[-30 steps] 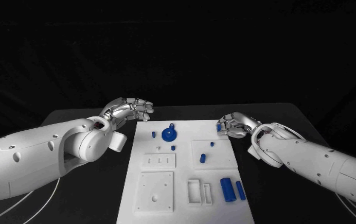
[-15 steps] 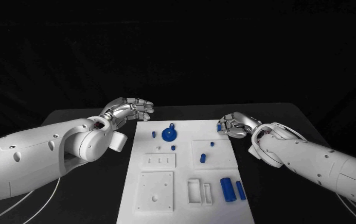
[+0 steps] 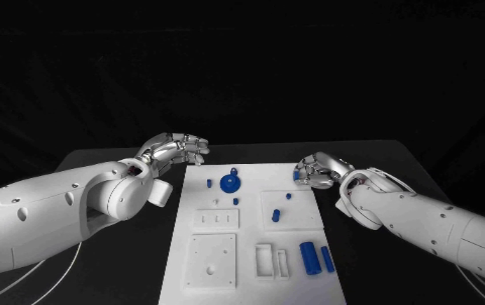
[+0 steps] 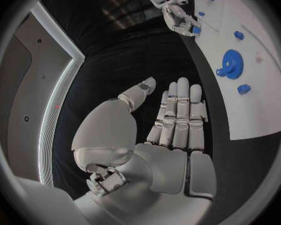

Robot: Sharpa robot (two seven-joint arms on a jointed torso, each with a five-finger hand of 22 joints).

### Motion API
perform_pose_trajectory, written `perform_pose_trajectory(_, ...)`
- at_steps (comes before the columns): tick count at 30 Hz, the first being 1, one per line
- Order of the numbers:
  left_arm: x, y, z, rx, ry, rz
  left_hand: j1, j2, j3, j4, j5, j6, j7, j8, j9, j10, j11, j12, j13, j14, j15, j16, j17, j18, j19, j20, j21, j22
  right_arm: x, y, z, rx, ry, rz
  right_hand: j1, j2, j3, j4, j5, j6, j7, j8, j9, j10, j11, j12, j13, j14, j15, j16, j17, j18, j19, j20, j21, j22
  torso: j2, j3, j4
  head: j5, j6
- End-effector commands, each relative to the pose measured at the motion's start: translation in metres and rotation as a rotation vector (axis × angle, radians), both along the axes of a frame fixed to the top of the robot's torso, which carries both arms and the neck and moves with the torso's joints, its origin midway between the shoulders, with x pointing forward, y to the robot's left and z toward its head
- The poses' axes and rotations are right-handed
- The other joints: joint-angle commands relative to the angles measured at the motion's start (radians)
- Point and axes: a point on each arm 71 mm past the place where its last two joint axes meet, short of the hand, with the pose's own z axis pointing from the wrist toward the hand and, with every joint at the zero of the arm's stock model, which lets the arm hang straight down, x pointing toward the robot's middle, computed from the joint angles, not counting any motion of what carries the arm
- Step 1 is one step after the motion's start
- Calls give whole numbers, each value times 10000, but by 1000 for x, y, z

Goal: Assemble the parts on the task board

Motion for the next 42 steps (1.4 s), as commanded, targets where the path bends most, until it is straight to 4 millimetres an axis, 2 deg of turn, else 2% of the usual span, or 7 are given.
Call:
perform_pose_trajectory(1,-1,-3,1,-18,-75,-205,110,-10,23,-57,-41,-15,-10,-5,16,37,46,-22,12,-75,14,-42,11,181,-93,6,45,164,-1,0,3,-38,-415,-391,4,53,118,-2,-25,816,377,158,138,148,12,73,81,46,-13,-15,15,357,78,-27,41,152,1,1,0,-6,11)
perform_pose_trajectory(15,-1,-7,0,475,-4,-478,69,67,7,-38,-49,155,-109,85,65,289,-63,80,84,-50,5,-23,25,178,-82,1,65,167,-7,1,14,-356,-703,-656,-41,-33,393,22,-2,902,356,209,177,479,0,231,321,111,-12,43,52,357,168,-37,100,164,-15,-5,-33,-2,57)
perform_pose_trajectory(24,0,-23,-8,1590,733,-891,-488,102,-261,312,-310,912,-408,287,123,1405,-585,568,405,704,-403,584,314,281,566,-329,541,226,-15,27,38,-1052,-733,-233,-64,-120,582,68,1,930,351,220,188,549,-3,227,368,130,-12,61,65,357,206,-46,128,166,-124,6,-78,26,113)
perform_pose_trajectory(26,-2,-27,-11,2023,987,-950,-707,-19,-371,455,-499,1035,-446,266,103,1631,-687,653,500,860,-523,815,427,286,728,-442,708,230,-17,35,45,-1250,-716,-157,-73,-139,614,85,-3,934,350,221,190,566,-4,230,382,133,-12,64,67,357,213,-46,133,166,-179,15,-83,34,112)
perform_pose_trajectory(31,-3,-39,-12,2940,1275,-941,-1124,-355,-572,794,-548,1181,-514,236,87,2075,-887,859,714,1187,-782,1287,652,339,1116,-672,1097,238,-24,59,58,-1691,-710,97,-94,-206,731,154,-14,942,347,224,196,600,-7,223,408,140,-13,70,71,357,230,-41,144,164,-388,32,-104,92,74)
perform_pose_trajectory(35,-1,-54,-9,3399,1498,-1130,-1315,-538,-571,1023,-548,1171,-508,183,65,2083,-892,849,771,1148,-807,1362,685,319,1120,-720,1164,217,-30,77,65,-1687,-790,314,-108,-252,825,218,-11,948,344,225,201,617,-8,210,423,144,-14,72,72,357,243,-31,154,163,-506,39,-99,150,92)
perform_pose_trajectory(42,4,-78,-14,4008,1797,-1379,-1916,-962,-249,2132,-544,1050,-432,-46,-22,1809,-786,640,853,810,-709,1291,614,247,809,-710,1099,152,-40,112,69,-1776,-909,846,-113,-287,918,268,-12,950,342,224,204,635,-11,201,442,147,-16,73,73,357,252,-23,162,162,-728,51,-80,258,26)
